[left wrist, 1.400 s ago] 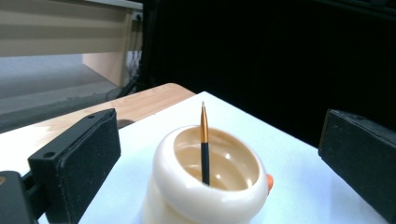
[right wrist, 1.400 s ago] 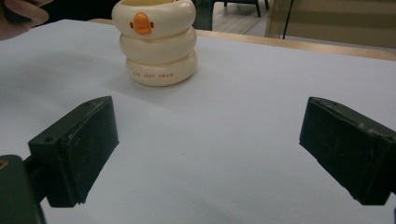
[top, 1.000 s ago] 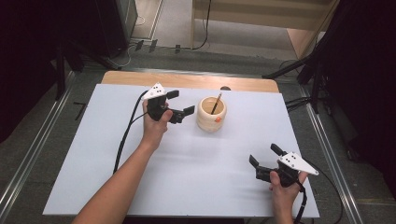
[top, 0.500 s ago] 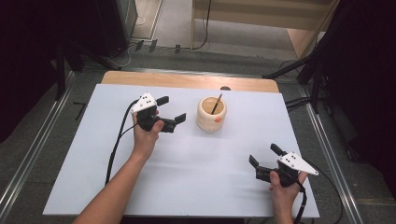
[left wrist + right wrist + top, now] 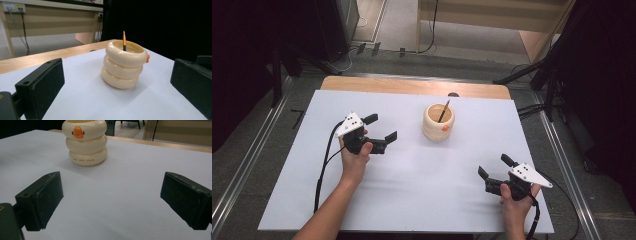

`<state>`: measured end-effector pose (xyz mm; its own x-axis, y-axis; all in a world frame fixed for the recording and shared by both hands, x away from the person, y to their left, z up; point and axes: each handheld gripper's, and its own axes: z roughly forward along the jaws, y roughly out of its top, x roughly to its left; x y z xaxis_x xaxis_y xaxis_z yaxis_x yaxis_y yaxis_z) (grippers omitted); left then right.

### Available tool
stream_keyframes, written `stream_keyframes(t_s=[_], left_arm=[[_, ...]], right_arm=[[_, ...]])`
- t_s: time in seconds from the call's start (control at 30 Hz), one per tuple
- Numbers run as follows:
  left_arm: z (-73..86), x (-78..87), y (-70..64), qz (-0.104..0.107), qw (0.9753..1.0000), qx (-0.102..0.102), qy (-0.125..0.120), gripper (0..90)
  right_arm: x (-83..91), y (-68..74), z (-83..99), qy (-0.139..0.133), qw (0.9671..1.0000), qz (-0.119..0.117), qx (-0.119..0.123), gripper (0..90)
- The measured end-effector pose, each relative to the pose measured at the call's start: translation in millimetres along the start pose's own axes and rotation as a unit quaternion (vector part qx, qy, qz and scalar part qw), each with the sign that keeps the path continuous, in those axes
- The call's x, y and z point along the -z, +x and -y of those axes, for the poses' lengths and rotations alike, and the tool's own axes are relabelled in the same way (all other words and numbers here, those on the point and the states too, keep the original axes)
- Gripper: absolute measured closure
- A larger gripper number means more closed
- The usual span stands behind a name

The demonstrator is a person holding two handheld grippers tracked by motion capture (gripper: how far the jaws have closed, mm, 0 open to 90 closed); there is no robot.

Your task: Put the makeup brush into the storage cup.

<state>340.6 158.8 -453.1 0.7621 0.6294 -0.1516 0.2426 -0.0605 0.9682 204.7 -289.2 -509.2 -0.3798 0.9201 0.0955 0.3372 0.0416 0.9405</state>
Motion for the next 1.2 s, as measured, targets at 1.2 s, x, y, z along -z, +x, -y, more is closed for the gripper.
stream_keyframes(t_s=[1.2], left_arm=[[31.4,70.7,8.0,-0.066,0.9978,0.002,0.002,0.0]], right_arm=[[1.4,-1.6,1.1,0.0,1.0,0.002,0.002,4.7]])
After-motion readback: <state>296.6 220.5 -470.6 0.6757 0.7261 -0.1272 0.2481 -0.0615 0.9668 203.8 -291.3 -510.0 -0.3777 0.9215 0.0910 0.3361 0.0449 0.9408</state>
